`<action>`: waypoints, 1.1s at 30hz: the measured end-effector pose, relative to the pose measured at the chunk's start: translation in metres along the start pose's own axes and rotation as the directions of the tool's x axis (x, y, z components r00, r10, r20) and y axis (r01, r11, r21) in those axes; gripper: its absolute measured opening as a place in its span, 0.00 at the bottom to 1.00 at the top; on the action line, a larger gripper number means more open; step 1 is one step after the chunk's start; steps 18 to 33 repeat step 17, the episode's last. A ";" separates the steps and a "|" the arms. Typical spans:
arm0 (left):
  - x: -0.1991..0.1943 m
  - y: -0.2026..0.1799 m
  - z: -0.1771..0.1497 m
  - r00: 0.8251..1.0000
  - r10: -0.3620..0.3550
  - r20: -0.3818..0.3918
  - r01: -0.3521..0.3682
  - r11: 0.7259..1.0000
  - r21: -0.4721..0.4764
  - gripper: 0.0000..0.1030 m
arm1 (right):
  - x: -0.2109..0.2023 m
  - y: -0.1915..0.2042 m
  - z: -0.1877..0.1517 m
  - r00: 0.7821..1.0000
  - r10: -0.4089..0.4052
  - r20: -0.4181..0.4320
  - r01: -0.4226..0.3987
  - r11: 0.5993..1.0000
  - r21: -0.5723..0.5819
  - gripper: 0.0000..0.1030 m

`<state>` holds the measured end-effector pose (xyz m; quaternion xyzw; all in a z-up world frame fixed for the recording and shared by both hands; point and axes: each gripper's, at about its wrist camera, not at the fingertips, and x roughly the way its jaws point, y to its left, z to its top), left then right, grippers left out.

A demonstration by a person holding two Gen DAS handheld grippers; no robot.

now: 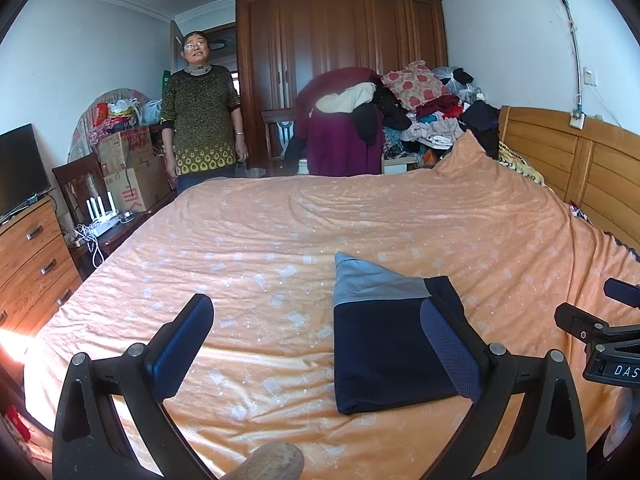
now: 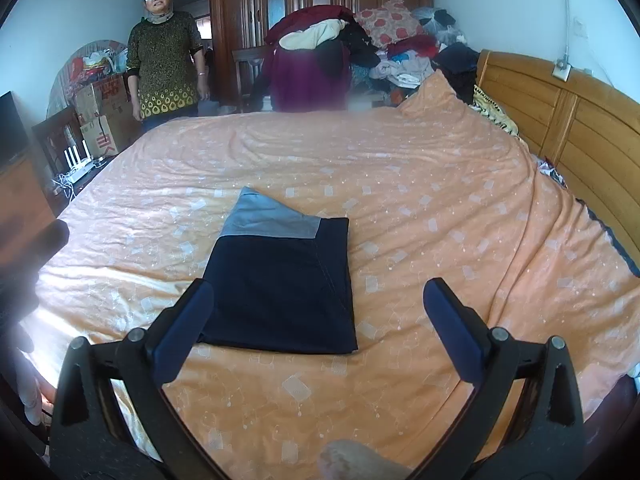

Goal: Fold small clothes

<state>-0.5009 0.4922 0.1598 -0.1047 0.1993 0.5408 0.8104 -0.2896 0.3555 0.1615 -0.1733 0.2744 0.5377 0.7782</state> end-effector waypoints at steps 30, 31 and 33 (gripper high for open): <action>-0.006 -0.005 0.002 1.000 -0.007 -0.001 0.007 1.000 0.021 1.00 | -0.001 0.001 0.000 0.999 0.034 0.013 -0.034 0.999 0.008 1.00; -0.006 -0.005 0.002 1.000 -0.007 -0.001 0.007 1.000 0.021 1.00 | -0.001 0.001 0.000 0.999 0.034 0.013 -0.034 0.999 0.008 1.00; -0.006 -0.005 0.002 1.000 -0.007 -0.001 0.007 1.000 0.021 1.00 | -0.001 0.001 0.000 0.999 0.034 0.013 -0.034 0.999 0.008 1.00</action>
